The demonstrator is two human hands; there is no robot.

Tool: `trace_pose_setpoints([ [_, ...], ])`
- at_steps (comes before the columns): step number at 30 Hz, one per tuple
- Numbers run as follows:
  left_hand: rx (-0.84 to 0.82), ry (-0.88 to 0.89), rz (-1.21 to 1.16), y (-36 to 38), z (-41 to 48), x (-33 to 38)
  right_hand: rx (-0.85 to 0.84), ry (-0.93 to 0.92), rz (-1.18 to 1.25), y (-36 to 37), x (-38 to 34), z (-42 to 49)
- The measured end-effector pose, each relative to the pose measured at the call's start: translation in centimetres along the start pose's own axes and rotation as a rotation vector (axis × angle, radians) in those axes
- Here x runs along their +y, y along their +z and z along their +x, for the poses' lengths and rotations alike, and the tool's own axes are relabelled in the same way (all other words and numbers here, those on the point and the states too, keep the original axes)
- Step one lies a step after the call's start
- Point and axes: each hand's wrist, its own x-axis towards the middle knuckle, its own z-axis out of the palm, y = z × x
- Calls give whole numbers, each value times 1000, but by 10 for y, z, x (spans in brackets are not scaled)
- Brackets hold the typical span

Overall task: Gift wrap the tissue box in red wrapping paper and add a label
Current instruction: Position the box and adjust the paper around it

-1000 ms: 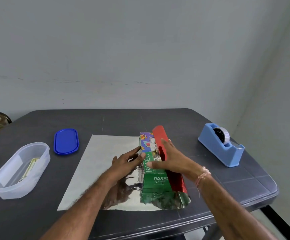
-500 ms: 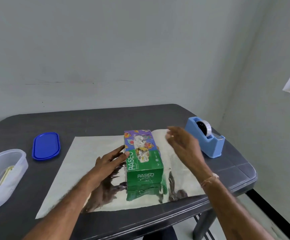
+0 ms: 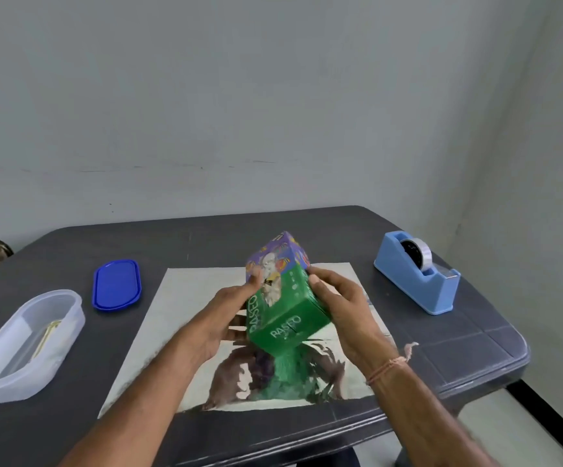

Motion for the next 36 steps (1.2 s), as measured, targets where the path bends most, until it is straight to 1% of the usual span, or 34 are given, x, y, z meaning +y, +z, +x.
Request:
trace_pose_setpoints([
  [2,-61,-58,-19,5,-4,12,-20,-43,39,12,-6,-1],
  [7,-56,-125,-203,0,-4,16,-127,-53,116,29,-7,1],
  [10,-86,-168,-418,-12,-7,6,-147,28,142,26,-2,3],
  [13,-189,-125,-612,-13,-6,-2,-202,147,242,29,4,2],
  [15,-167,-101,-628,-10,-3,-5,-220,224,318,31,7,-1],
  [17,-103,-74,-646,-11,0,-7,-209,227,335,31,9,-1],
  [20,-25,10,-592,-14,3,-7,-134,181,265,25,10,2],
  [23,89,31,-413,-10,1,-11,-105,183,150,23,11,2],
  [25,109,18,-292,-6,-1,-17,-112,188,95,22,14,1],
  [26,91,0,-267,-6,-5,-19,-112,196,95,21,16,0],
  [28,50,-36,-246,-6,-10,-22,-90,246,115,18,20,-2],
  [30,33,-18,-223,-9,-9,-25,-111,289,90,15,23,-1],
  [32,53,1,-224,-10,-5,-30,-149,320,76,12,24,0],
  [36,119,28,-255,-10,0,-37,-172,339,-5,8,22,7],
])
